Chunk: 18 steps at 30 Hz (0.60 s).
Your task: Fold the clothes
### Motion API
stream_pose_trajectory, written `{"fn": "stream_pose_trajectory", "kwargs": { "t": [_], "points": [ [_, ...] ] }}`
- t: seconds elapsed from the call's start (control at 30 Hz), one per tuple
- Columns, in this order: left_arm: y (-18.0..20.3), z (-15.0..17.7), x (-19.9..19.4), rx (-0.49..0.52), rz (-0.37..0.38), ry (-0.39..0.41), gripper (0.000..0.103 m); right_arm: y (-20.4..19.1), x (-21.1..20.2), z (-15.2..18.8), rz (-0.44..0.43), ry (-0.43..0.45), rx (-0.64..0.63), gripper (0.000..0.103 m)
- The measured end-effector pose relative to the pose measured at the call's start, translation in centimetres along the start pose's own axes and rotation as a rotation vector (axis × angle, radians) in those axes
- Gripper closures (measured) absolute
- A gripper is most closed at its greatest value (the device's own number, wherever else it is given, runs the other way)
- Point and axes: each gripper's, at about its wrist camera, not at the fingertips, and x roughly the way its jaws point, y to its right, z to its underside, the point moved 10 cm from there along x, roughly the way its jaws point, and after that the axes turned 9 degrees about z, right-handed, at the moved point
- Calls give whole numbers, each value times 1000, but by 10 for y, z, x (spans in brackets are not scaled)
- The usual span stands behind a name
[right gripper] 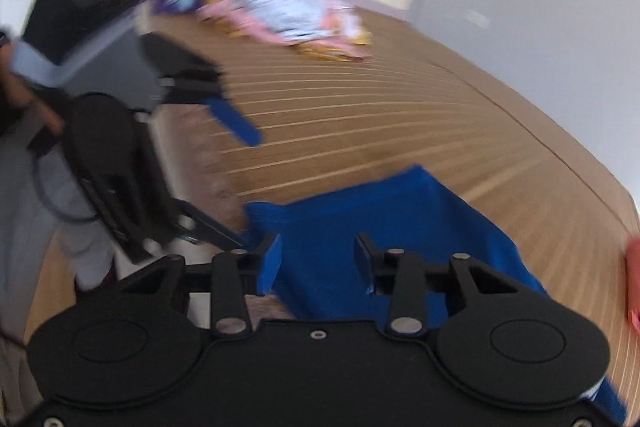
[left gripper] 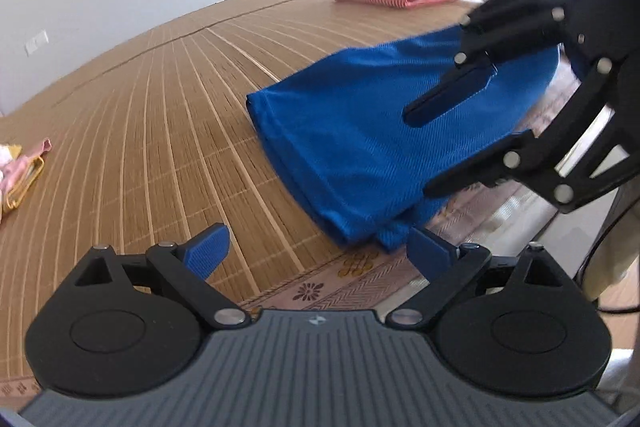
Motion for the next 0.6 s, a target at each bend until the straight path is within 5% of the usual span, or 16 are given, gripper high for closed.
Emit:
{"fn": "stream_pose_trajectory", "kwargs": {
  "t": [0.3,0.47,0.6],
  "points": [
    [-12,6,-4,-74,3,23,5,-15,26,5,-33,-83,-98,68],
    [-14,7,-4,-92,-6,19,5,-8,25,7,-40,-87,-31,97],
    [-19,9,-4,-110,-26,12,5,1,12,5,-28,-66,-21,99]
  ]
}}
